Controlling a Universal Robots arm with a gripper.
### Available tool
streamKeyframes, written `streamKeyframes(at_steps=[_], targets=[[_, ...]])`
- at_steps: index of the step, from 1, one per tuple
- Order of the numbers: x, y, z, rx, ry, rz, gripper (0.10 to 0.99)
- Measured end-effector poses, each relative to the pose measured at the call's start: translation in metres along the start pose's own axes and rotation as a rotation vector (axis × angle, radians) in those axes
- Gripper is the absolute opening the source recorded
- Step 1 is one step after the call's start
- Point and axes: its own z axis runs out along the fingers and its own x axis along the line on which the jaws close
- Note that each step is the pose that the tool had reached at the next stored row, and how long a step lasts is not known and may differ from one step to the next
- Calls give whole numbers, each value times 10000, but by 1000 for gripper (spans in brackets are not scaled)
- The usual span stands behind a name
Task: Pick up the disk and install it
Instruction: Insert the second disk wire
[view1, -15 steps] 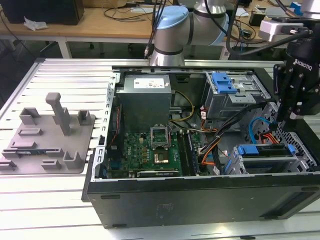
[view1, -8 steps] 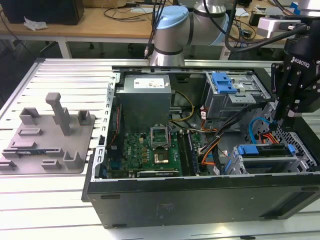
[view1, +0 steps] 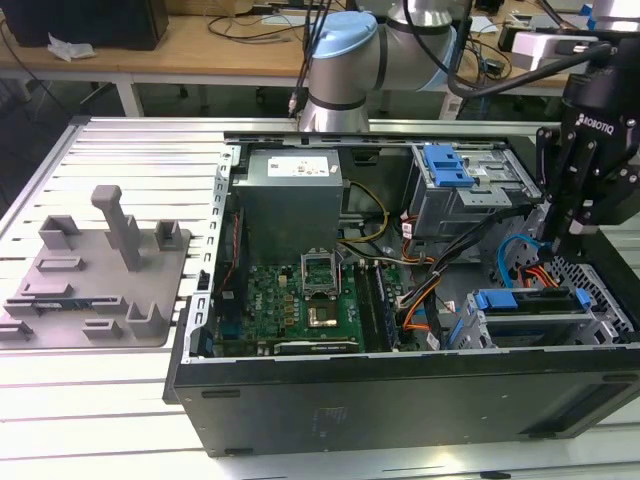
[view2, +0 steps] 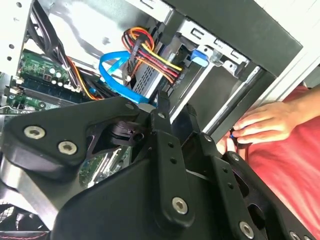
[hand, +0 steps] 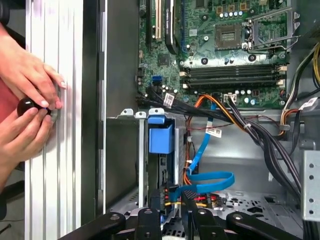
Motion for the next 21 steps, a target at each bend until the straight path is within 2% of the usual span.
streamKeyframes(at_steps=[9,14,17,19,21], targets=[[-22,14,66,0,0,0,306],[-24,15,75,1,-1,0,306],[-3,15,81,0,-74,-1,306],[14,15,85,0,-194,-3,306],[30,15,75,1,-242,-4,306]])
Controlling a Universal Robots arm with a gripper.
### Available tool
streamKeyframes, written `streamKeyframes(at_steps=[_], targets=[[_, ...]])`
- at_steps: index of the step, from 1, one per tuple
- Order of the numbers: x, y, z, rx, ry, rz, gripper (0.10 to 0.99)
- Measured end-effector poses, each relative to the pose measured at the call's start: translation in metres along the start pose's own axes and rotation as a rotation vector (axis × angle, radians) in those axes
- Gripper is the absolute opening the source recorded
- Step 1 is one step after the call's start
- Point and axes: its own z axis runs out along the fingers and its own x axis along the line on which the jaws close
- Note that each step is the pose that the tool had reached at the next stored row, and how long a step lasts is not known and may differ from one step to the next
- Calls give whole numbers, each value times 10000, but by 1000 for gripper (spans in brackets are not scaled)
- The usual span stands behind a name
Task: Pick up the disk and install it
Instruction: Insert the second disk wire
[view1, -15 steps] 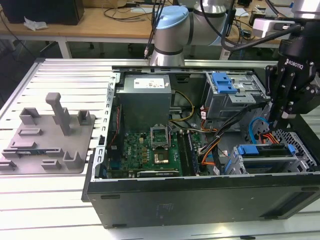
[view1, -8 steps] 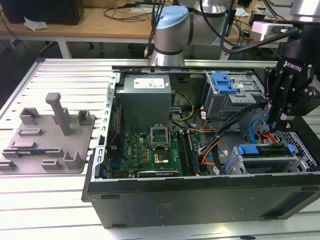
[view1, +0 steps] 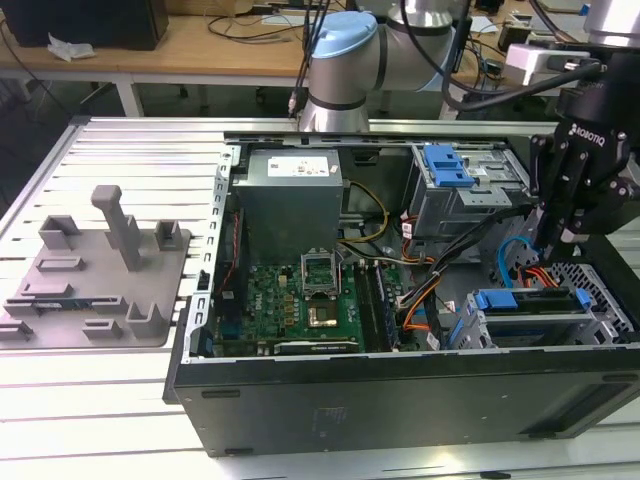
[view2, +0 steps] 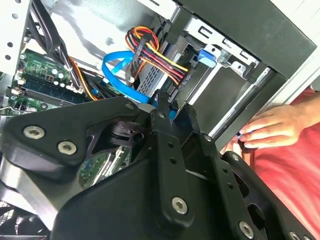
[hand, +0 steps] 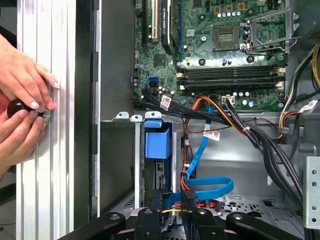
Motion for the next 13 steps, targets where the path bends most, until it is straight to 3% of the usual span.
streamKeyframes(at_steps=[6,13], targets=[[59,1,-16,-8,-6,29,306],[66,3,-10,-47,-120,167,306]])
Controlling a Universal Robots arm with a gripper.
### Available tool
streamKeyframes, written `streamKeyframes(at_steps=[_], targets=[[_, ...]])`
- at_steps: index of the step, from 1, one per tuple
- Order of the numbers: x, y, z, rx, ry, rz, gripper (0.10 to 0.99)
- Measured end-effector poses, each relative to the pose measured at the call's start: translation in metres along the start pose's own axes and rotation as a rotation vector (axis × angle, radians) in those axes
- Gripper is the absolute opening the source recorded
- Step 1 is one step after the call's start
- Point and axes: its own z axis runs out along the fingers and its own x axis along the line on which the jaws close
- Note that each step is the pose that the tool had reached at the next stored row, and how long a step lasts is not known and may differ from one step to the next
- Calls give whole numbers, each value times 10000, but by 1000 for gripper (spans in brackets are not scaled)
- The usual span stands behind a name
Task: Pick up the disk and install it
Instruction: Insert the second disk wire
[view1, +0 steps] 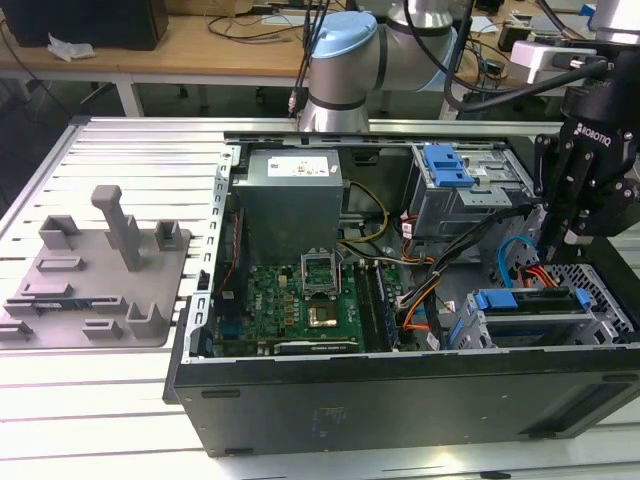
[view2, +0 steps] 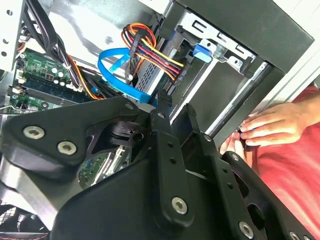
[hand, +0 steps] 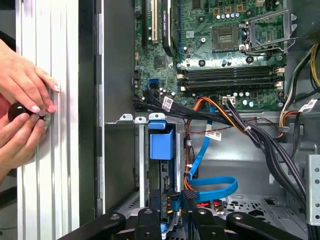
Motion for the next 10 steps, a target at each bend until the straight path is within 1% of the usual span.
streamKeyframes(at_steps=[2,3,5,10], targets=[[1,0,2,0,-10,3,306],[1,0,2,-1,-12,5,286],[11,0,5,-4,-16,16,161],[24,-1,8,-10,-33,38,161]])
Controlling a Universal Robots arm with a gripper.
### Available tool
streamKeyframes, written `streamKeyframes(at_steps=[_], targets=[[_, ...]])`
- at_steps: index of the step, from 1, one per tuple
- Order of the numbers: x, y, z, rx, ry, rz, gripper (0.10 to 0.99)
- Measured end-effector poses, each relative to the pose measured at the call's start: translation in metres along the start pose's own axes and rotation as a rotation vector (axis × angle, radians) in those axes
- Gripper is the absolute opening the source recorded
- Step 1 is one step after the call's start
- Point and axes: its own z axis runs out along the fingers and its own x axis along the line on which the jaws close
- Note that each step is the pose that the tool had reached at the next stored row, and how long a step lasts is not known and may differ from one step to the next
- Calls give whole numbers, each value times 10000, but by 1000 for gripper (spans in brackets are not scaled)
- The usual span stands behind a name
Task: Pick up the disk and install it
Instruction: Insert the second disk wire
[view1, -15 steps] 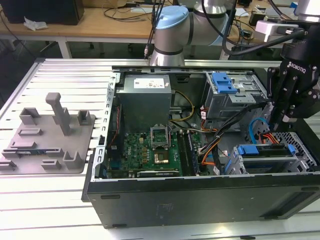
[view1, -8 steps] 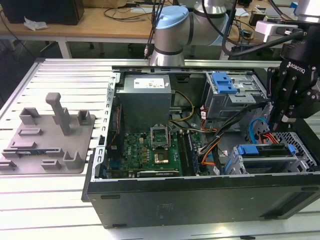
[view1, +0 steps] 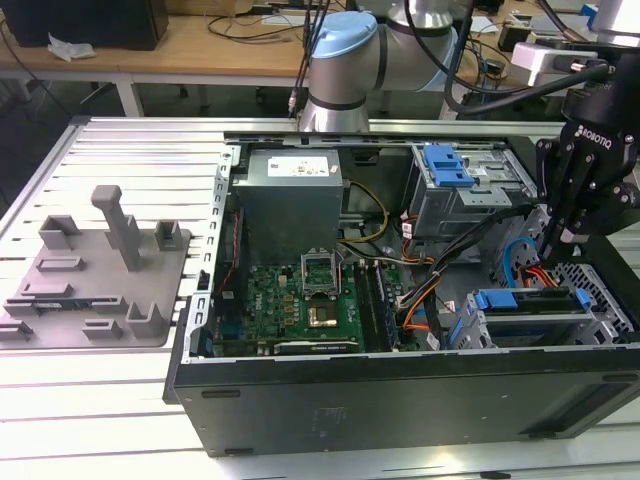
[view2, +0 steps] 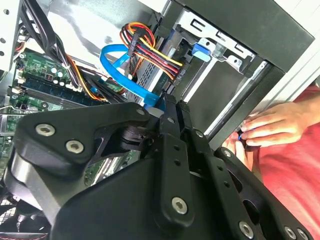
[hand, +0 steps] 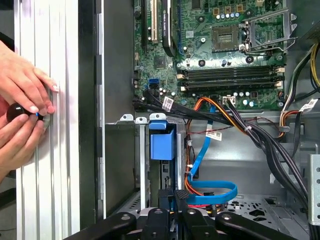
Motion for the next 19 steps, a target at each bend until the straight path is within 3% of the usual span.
streamKeyframes(at_steps=[4,5,7,8,11,14,15,16,19], targets=[[9,0,3,-1,-11,1,161],[23,0,5,-1,-71,-1,161],[77,8,20,2,-422,-9,161],[105,14,28,12,-653,-13,161],[169,33,45,55,-952,-11,161],[307,56,92,215,-1366,13,161],[339,62,105,243,-1470,16,161],[345,67,114,250,-1515,18,161],[339,78,144,288,-1590,10,161]])
